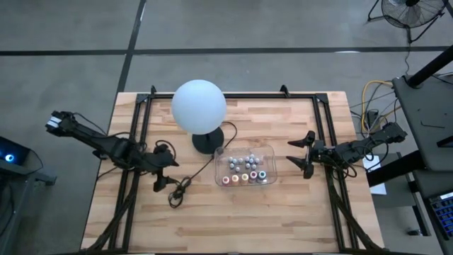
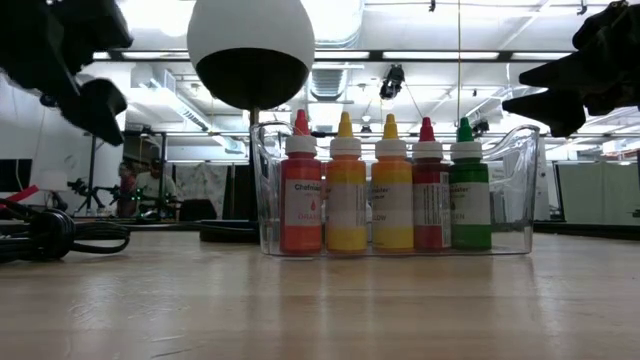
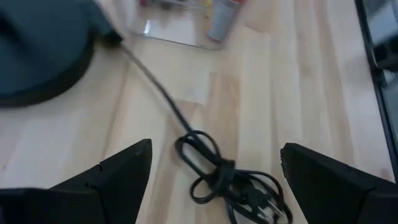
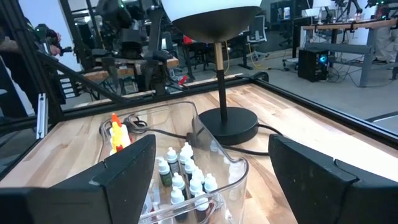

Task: Pick & Place food coloring
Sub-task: Return to Home Position

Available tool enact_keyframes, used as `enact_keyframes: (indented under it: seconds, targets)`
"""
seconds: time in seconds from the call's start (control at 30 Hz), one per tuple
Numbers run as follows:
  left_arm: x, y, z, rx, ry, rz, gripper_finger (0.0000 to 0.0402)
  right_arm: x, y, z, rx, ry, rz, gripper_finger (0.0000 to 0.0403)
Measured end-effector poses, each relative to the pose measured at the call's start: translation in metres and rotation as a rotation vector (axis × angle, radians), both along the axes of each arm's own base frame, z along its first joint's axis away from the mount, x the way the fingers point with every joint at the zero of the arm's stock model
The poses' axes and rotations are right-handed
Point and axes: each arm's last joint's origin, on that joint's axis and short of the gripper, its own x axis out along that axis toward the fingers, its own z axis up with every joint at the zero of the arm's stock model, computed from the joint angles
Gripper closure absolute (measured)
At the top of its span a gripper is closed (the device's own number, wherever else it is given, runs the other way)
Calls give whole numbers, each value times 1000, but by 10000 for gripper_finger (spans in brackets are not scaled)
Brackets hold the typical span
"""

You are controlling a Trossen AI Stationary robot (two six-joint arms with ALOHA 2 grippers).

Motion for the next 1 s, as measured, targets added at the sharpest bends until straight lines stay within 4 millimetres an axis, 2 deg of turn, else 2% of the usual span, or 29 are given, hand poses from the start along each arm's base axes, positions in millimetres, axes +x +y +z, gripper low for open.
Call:
enact_keyframes:
  seconds: [0.23, 0.47, 0.7, 1.0]
  targets:
    - [-21, 10, -12, -62, -72, 115, 77, 0, 0, 0, 0, 0, 0, 92]
    - [-35, 20, -24, -33, -164, 251, 77, 0, 0, 0, 0, 0, 0, 96]
    - [-45, 24, -33, -34, -217, 239, 77, 0, 0, 0, 0, 0, 1, 99]
    - [-48, 24, -43, -76, -353, 203, 77, 0, 0, 0, 0, 0, 0, 93]
